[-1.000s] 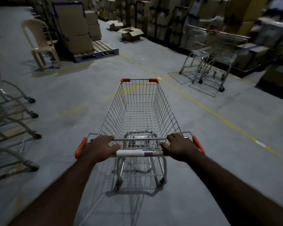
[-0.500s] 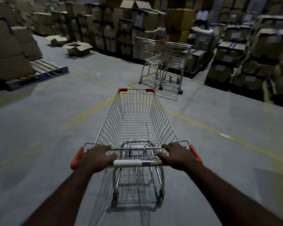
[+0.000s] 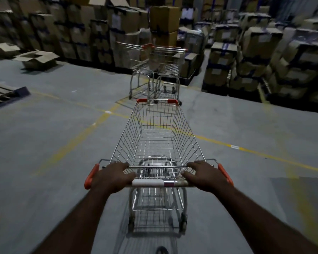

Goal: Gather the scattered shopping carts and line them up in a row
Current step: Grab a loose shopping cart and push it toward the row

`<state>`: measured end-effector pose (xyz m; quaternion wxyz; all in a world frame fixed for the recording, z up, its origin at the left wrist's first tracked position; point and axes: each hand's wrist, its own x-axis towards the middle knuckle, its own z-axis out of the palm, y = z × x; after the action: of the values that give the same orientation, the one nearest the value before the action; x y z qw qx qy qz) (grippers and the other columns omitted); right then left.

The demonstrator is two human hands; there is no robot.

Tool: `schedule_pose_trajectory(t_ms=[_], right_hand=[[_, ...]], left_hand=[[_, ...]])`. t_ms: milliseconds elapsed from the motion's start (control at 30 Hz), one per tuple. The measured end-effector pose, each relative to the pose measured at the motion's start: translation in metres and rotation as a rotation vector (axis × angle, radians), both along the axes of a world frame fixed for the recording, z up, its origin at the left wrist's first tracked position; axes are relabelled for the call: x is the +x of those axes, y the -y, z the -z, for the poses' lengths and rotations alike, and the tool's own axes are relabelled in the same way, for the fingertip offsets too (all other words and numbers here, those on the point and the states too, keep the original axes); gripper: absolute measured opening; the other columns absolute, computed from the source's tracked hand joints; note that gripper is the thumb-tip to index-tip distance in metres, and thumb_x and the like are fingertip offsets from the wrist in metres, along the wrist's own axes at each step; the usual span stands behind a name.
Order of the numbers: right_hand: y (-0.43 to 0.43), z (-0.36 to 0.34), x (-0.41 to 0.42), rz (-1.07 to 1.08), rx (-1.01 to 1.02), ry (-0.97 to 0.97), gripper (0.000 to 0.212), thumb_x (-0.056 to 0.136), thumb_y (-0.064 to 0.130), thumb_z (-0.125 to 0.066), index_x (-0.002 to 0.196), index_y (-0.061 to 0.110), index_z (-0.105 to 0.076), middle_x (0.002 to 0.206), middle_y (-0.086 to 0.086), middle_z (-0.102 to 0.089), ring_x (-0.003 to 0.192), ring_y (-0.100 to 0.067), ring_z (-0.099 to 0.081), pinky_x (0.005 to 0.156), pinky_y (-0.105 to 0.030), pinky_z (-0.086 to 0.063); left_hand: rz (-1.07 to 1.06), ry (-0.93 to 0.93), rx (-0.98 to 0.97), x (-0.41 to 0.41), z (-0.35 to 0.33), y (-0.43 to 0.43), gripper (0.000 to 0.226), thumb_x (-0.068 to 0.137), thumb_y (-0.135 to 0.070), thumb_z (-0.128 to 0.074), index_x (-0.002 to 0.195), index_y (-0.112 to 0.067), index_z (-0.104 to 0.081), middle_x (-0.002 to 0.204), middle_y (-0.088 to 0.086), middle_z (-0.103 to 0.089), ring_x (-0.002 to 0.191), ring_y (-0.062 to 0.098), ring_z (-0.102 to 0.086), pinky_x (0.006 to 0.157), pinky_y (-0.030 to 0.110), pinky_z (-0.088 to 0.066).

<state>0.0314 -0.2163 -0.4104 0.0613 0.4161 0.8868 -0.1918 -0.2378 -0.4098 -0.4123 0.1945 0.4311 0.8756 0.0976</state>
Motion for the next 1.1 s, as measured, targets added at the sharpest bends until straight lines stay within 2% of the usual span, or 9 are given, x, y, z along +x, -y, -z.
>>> schedule_pose_trajectory(t_ms=[233, 500, 733, 933, 1100], right_hand=[[-0.1, 0.0, -0.078, 0.105, -0.004, -0.042, 0.07, 0.086, 0.068, -0.048, 0.145, 0.03, -0.051, 0.15, -0.002, -0.051, 0.134, -0.022, -0.049, 0.101, -0.039, -0.043], [-0.188, -0.01, -0.157, 0.182, -0.019, -0.054, 0.065, 0.091, 0.064, -0.048, 0.147, 0.03, -0.048, 0.153, -0.002, -0.046, 0.14, -0.02, -0.042, 0.105, -0.041, -0.041], [-0.253, -0.013, -0.225, 0.27, 0.001, -0.08, 0.063, 0.091, 0.061, -0.048, 0.144, 0.027, -0.052, 0.148, -0.004, -0.051, 0.135, -0.023, -0.048, 0.103, -0.042, -0.043], [-0.318, -0.013, -0.292, 0.395, -0.01, -0.125, 0.064, 0.09, 0.06, -0.049, 0.145, 0.028, -0.051, 0.149, -0.003, -0.051, 0.134, -0.024, -0.049, 0.104, -0.043, -0.044], [-0.369, -0.012, -0.341, 0.512, -0.019, -0.101, 0.066, 0.089, 0.063, -0.046, 0.145, 0.027, -0.051, 0.148, -0.005, -0.052, 0.133, -0.024, -0.05, 0.102, -0.043, -0.045]], left_hand=[[0.05, -0.009, 0.007, -0.085, 0.0, -0.117, 0.082, 0.074, -0.077, -0.041, 0.142, -0.033, -0.054, 0.147, -0.004, -0.054, 0.129, 0.019, -0.053, 0.104, 0.038, -0.042], [0.113, -0.048, 0.032, -0.174, 0.0, -0.231, 0.067, 0.086, -0.067, -0.052, 0.143, -0.032, -0.053, 0.148, -0.006, -0.053, 0.131, 0.015, -0.051, 0.102, 0.034, -0.04], [0.208, -0.038, 0.002, -0.258, 0.002, -0.329, 0.075, 0.08, -0.072, -0.047, 0.145, -0.034, -0.051, 0.152, -0.007, -0.048, 0.134, 0.015, -0.048, 0.105, 0.036, -0.04], [0.31, -0.078, 0.012, -0.334, 0.003, -0.433, 0.065, 0.089, -0.065, -0.051, 0.146, -0.035, -0.049, 0.154, -0.009, -0.045, 0.138, 0.013, -0.044, 0.107, 0.037, -0.032], [0.409, -0.06, 0.0, -0.393, 0.006, -0.518, 0.072, 0.082, -0.07, -0.048, 0.145, -0.035, -0.05, 0.153, -0.009, -0.046, 0.137, 0.014, -0.046, 0.106, 0.035, -0.036]])
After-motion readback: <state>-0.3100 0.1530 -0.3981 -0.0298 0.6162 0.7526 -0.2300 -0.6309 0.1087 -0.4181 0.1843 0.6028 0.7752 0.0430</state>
